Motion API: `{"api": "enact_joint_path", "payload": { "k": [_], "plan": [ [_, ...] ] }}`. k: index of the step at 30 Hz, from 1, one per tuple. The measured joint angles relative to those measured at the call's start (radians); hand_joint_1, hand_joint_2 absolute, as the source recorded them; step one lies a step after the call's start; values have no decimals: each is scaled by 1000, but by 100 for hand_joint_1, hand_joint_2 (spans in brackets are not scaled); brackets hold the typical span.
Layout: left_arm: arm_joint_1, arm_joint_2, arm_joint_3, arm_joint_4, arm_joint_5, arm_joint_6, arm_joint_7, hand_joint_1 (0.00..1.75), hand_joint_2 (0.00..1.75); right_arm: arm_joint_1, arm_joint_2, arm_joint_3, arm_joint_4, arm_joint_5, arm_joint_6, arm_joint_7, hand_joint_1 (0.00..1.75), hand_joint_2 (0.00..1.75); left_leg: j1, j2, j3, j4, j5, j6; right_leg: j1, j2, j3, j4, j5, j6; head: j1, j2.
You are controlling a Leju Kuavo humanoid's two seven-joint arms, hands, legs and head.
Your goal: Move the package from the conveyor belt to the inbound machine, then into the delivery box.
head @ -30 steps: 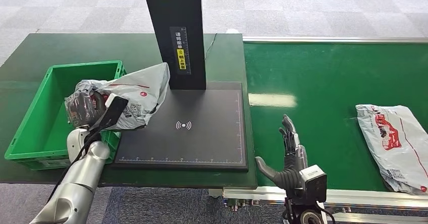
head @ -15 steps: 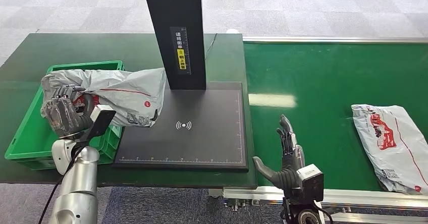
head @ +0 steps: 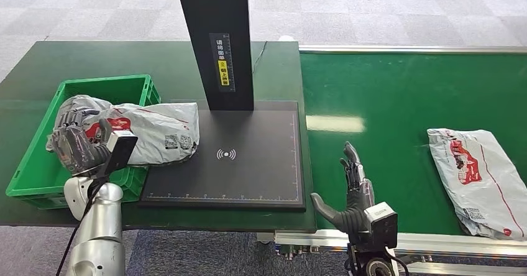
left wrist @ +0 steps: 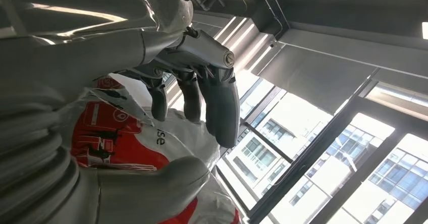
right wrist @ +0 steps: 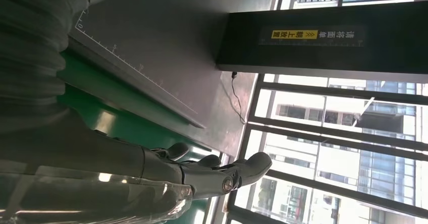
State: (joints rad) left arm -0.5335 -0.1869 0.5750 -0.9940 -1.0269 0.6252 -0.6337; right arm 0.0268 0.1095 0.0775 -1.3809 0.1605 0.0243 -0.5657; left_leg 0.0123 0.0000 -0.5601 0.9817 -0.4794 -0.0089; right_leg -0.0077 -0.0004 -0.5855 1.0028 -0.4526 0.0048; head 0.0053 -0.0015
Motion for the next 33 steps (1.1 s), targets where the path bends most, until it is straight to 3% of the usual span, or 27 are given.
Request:
{"api": "enact_joint_path", "payload": {
  "k": [5, 13, 14, 17, 18, 19, 24, 26, 30, 33],
  "plan": [
    [-2, -7, 18, -9, 19, 0, -43, 35, 175, -1, 0, 1, 2, -1, -1, 0, 0, 175, 0, 0, 0, 0, 0, 0, 0, 0, 0, 0, 0, 0, 0, 0],
    [37, -21, 11, -163, 147, 0, -66, 83, 175, -4, 0, 5, 11, -5, -3, -3, 0, 175, 0, 0, 0, 0, 0, 0, 0, 0, 0, 0, 0, 0, 0, 0],
    [40, -22, 10, -176, 149, 0, -66, 82, 175, -4, 0, 6, 12, -5, -4, -4, 0, 175, 0, 0, 0, 0, 0, 0, 0, 0, 0, 0, 0, 0, 0, 0],
    [45, -24, 5, -192, 158, 0, -66, 20, 175, -5, 0, 7, 13, -6, -6, -8, 0, 175, 0, 0, 0, 0, 0, 0, 0, 0, 0, 0, 0, 0, 0, 0],
    [46, -24, -4, -191, 176, 0, -66, 4, 175, -5, 0, 8, 13, -7, -7, -9, 0, 175, 0, 0, 0, 0, 0, 0, 0, 0, 0, 0, 0, 0, 0, 0],
    [48, -22, -22, -186, 212, -1, -65, 0, 175, -5, 0, 8, 13, -7, -9, -10, 0, 175, 0, 0, 0, 0, 0, 0, 0, 0, 0, 0, 0, 0, 0, 0],
    [58, 30, -262, -136, 397, -58, 30, 0, 175, -22, -3, 7, 23, -15, -14, -10, 0, 175, 0, 0, 0, 0, 0, 0, 0, 0, 0, 0, 0, 0, 0, 0],
    [62, 54, -372, -130, 417, -153, 103, 0, 175, -30, -5, 6, 28, -16, -9, -10, 0, 175, 0, 0, 0, 0, 0, 0, 0, 0, 0, 0, 0, 0, 0, 0],
    [67, 109, -544, -104, 428, -434, 246, 0, 175, -35, -11, 5, 38, -9, 12, -11, 0, 175, 0, 0, 0, 0, 0, 0, 0, 0, 0, 0, 0, 0, 0, 0],
    [63, 144, -637, -55, 378, -548, 322, 0, 175, -40, -13, 2, 47, 2, 28, -11, 0, 175, 0, 1, 0, 0, 0, 0, 0, 0, -1, 0, 0, 0, 0, 0]
  ]
}}
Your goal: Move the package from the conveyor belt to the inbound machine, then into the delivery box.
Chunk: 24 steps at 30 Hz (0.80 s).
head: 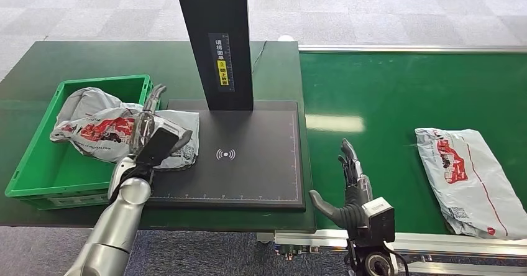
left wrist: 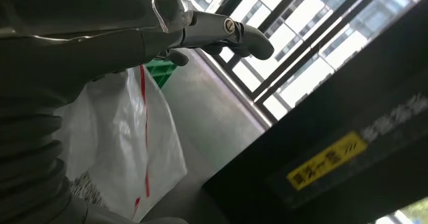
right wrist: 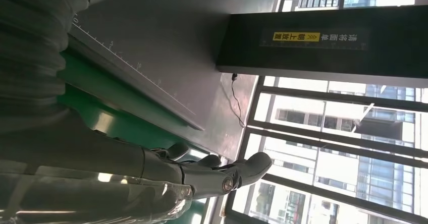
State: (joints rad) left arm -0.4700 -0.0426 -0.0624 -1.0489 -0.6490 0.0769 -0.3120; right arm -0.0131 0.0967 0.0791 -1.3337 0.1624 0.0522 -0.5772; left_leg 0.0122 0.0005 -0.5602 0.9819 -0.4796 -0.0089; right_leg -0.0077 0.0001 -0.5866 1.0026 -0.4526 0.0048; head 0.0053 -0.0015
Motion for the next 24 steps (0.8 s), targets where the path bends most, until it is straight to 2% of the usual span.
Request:
{"api": "enact_joint_path", "payload": {
  "k": [4, 7, 11, 15, 17, 19, 21, 24],
  "plan": [
    [-19, 31, -81, 87, -88, -64, 76, 0, 175, -8, -1, -2, 12, 10, 9, 1, 0, 175, 0, 0, 0, 0, 0, 0, 0, 0, 0, 0, 0, 0, 0, 0],
    [-48, 47, -127, 158, -181, -58, 178, 0, 175, -11, -1, -4, 19, 13, 9, 6, 0, 175, 0, 0, 0, 0, 0, 0, 0, 0, 0, 0, 0, 0, 0, 0],
    [-88, 56, -175, 243, -360, 25, 380, 0, 175, -9, 2, -10, 20, 22, 9, 21, 0, 175, 0, 1, 0, 0, 0, 0, 0, 0, 0, 0, 0, 0, 0, 0],
    [-101, 57, -188, 275, -488, 122, 501, 0, 175, 4, 9, -20, 15, 33, 9, 30, 0, 175, 0, 1, 0, 0, 0, 0, 0, 1, 0, 0, 0, 0, 0, 0],
    [-99, 58, -187, 275, -523, 141, 523, 21, 175, 11, 12, -23, 11, 37, 9, 34, 0, 175, 0, 1, 0, 0, 0, 0, 0, 1, 0, 0, 0, 0, 0, 0],
    [-91, 57, -183, 266, -533, 130, 520, 107, 175, 13, 13, -24, 9, 40, 10, 36, 0, 175, 0, 1, 0, 0, 0, 0, 0, 1, -1, 0, 0, 0, 0, 0],
    [-78, 56, -176, 251, -543, 113, 511, 174, 175, 14, 15, -26, 9, 42, 10, 38, 0, 175, 0, 1, 0, 0, 0, 0, 0, 1, -1, 0, 0, 0, 0, 0],
    [-59, 53, -163, 226, -562, 94, 495, 175, 175, 14, 19, -27, 9, 46, 14, 39, 0, 175, 0, 1, 0, 0, 0, 0, 0, 1, -1, 0, 0, 0, 0, 0]
  ]
}}
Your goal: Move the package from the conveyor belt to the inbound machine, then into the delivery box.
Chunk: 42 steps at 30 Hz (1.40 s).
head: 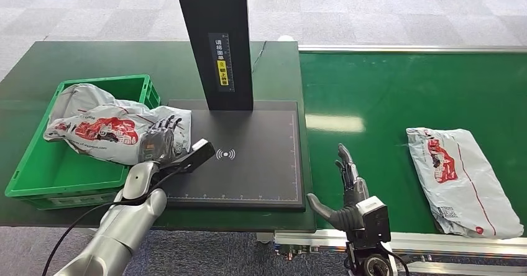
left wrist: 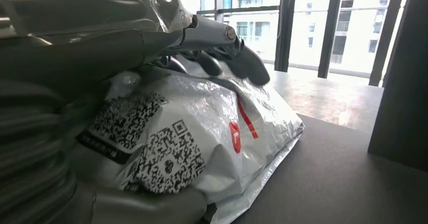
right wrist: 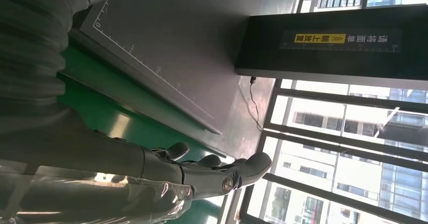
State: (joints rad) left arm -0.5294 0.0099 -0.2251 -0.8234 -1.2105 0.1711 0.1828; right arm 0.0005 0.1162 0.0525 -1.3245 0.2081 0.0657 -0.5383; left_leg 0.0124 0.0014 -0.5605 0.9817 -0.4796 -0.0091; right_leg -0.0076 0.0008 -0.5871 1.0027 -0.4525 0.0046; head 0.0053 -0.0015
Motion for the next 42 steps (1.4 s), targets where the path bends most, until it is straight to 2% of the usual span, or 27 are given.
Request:
{"api": "enact_joint_path", "payload": {
  "k": [10, 15, 19, 25, 28, 31, 33, 38, 42],
  "plan": [
    [51, -17, 46, -86, -32, -5, -61, 175, 175, 4, 1, -7, -1, 5, 12, 0, 0, 175, 0, 0, 0, 0, 0, 0, 0, 0, 0, 0, 0, 0, 0, 0],
    [72, -25, 64, -133, -41, 27, -77, 175, 175, 10, 2, -9, -9, 5, 14, 0, 0, 175, 0, 0, 0, 0, 0, 0, 0, 0, 0, 0, 0, 0, 0, 0],
    [92, -28, 79, -182, -45, 128, -110, 175, 175, 15, 2, -10, -16, 4, 15, 0, 0, 175, 0, 0, 0, 0, 0, 0, 0, 0, 0, 0, 0, 0, 0, 0],
    [130, -28, 107, -301, -64, 397, -170, 175, 175, 24, 2, -10, -32, -4, 22, -2, 0, 175, 0, 0, 0, 0, 0, 0, 0, 0, 0, 0, 0, 0, 0, 0],
    [151, -30, 127, -367, -54, 442, -228, 175, 175, 26, 2, -10, -33, -11, 23, -7, 0, 175, 0, 0, -1, 0, 0, 0, 0, 0, 0, 0, 0, 0, 0, 0],
    [168, -41, 168, -433, -52, 452, -304, 175, 175, 28, 2, -9, -33, -17, 20, -13, 0, 175, 0, 0, -1, 0, 0, 0, 0, 0, 0, 0, 0, 0, 0, 0],
    [171, -50, 200, -455, -49, 454, -321, 175, 175, 28, 2, -9, -33, -20, 14, -16, 0, 175, 0, 0, 0, 0, 0, 0, 0, 0, 0, 0, 0, 0, 0, 0],
    [148, -55, 271, -431, -45, 452, -270, 175, 175, 34, 2, -9, -35, -25, 8, -18, 0, 175, 0, 0, 0, 0, 0, 0, 0, 0, 0, 0, 0, 0, 0, 0],
    [83, -38, 299, -314, -52, 424, -172, 175, 175, 34, 2, -8, -36, -25, 8, -18, 0, 175, 0, 0, 0, 0, 0, 0, 0, 0, 0, 0, 0, 0, 0, 0]
  ]
}}
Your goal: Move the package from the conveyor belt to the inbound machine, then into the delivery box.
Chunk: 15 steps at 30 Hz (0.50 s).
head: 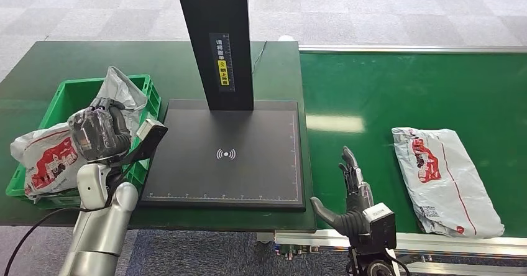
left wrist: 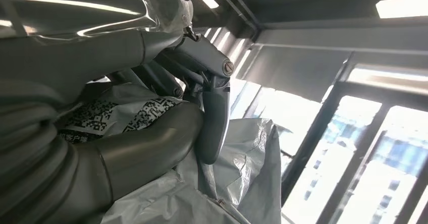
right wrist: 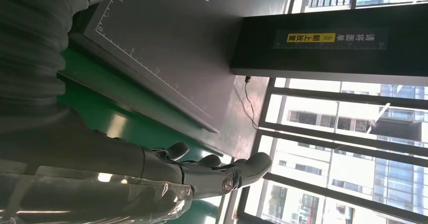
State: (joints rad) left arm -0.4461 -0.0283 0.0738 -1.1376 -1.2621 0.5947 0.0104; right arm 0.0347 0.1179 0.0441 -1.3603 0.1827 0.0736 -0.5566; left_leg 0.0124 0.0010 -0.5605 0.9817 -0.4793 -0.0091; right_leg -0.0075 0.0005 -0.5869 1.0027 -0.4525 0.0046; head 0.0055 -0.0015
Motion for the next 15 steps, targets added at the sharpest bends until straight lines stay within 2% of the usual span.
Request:
{"api": "enact_joint_path", "payload": {
  "k": [3, 9, 10, 12, 13, 14, 15],
  "plan": [
    [-63, 20, 12, 128, 7, -19, 43, 175, 175, -2, 0, 1, 0, 0, 0, 0, 0, 175, 0, 0, 0, 0, 0, 0, 0, 0, 0, 0, 0, 0, 0, 0],
    [-146, 45, 34, 323, 45, -26, 41, 171, 175, -13, 0, 5, 2, 0, 0, 0, 0, 175, 0, 0, 0, 0, 0, 0, 0, 0, 0, 0, 0, 0, 0, 0],
    [-154, 48, 36, 346, 47, -28, 41, 158, 175, -14, 0, 6, 3, 0, 0, 0, 0, 175, 0, 0, 0, 0, 0, 0, 0, 0, 0, 0, 0, 0, 0, 0],
    [-168, 54, 40, 387, 46, -26, 42, 91, 175, -17, 0, 8, 4, 0, 0, 1, 0, 175, 0, 0, -1, 0, 0, 0, 0, 0, -1, 0, 0, 0, 0, 0],
    [-173, 57, 42, 403, 44, -22, 43, 50, 175, -18, 0, 10, 5, 0, 1, 2, 0, 175, 0, 0, -1, 0, 0, 0, 0, 0, -1, 0, 0, 0, 0, 0],
    [-177, 59, 44, 416, 44, -14, 42, 20, 175, -19, 0, 11, 6, 0, 1, 2, 0, 175, 0, 0, -1, 0, 0, 0, 0, 0, -1, 0, 0, 0, 0, 0],
    [-180, 60, 46, 426, 49, -4, 36, 8, 175, -19, 0, 11, 6, 0, 1, 3, 0, 175, 0, 0, -1, 0, 0, 0, 0, 0, -1, 0, 0, 0, 0, 0]
  ]
}}
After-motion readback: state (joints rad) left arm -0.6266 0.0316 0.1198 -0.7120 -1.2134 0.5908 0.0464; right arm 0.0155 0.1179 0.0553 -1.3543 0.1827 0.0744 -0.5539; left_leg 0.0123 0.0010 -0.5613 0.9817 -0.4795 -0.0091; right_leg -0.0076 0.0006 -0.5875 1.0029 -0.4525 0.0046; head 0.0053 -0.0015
